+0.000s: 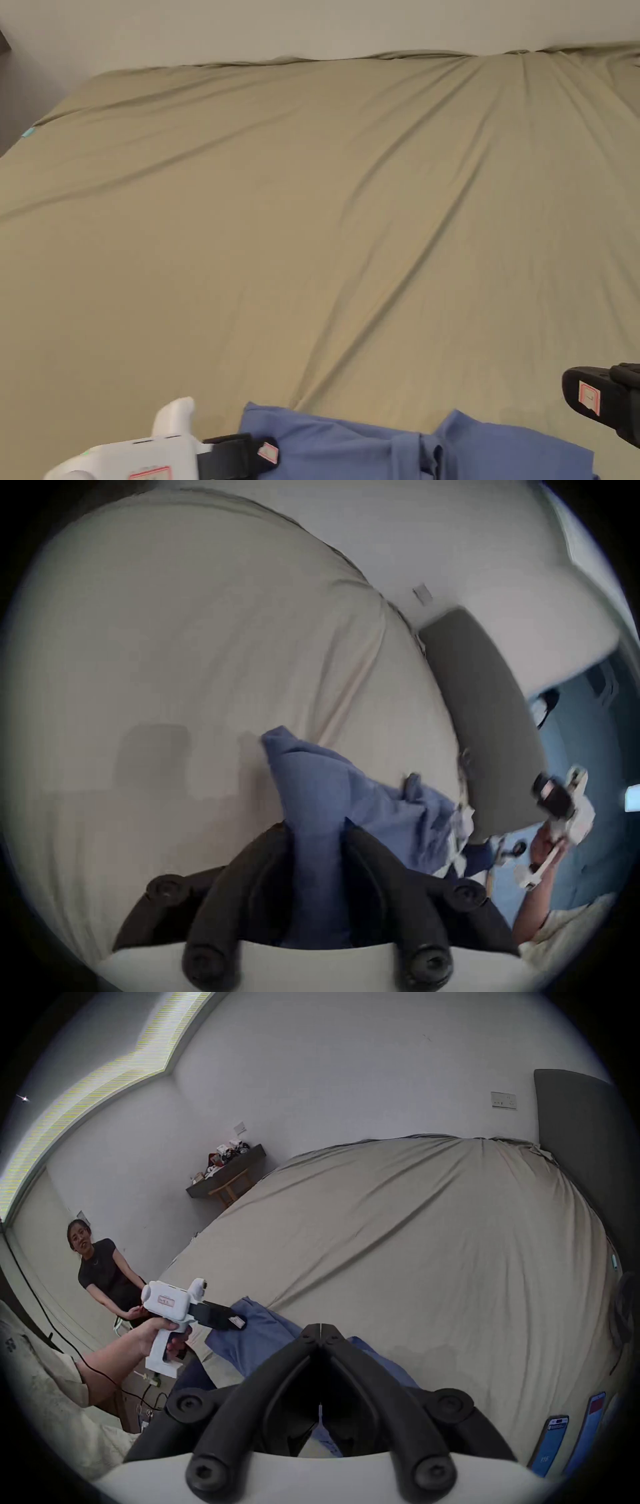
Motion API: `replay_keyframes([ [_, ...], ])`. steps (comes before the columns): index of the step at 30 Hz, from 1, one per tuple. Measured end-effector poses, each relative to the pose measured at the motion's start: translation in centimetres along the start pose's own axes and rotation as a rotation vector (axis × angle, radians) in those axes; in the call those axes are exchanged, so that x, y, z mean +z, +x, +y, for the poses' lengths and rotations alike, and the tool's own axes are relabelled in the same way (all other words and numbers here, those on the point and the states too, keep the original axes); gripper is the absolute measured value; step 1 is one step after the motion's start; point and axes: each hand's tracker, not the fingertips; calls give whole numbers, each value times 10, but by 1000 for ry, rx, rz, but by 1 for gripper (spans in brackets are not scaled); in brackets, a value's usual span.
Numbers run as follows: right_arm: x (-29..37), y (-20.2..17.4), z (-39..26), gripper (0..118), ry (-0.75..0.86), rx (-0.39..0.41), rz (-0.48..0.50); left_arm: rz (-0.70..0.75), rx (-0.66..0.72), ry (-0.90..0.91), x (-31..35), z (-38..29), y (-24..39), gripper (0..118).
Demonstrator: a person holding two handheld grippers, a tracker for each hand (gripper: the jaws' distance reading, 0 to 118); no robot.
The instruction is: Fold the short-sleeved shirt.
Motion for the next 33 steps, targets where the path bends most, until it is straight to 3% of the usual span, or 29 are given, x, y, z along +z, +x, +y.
replay_keyframes([
  [3,4,2,0,2,4,-2,-6,-34,56,54,29,6,-13,15],
  [11,4,7,0,2,7,-40,-31,227,44,111,83,34,-35,15],
  [16,-5,2,-3,2,-20,-29,-53,335,6,108,78,27,14,15],
  [19,-8,0,-2,2,-35,-20,-79,218,-24,151,79,19,73,15],
  [26,-17,2,-4,2,-54,-28,-94,254,-249,34,-22,-12,169,15],
  [32,-18,9,-11,2,-75,-65,-107,225,-193,-144,-109,-52,171,15],
  [33,-18,10,-12,2,-78,-70,-107,232,-210,-141,-119,-58,169,20],
])
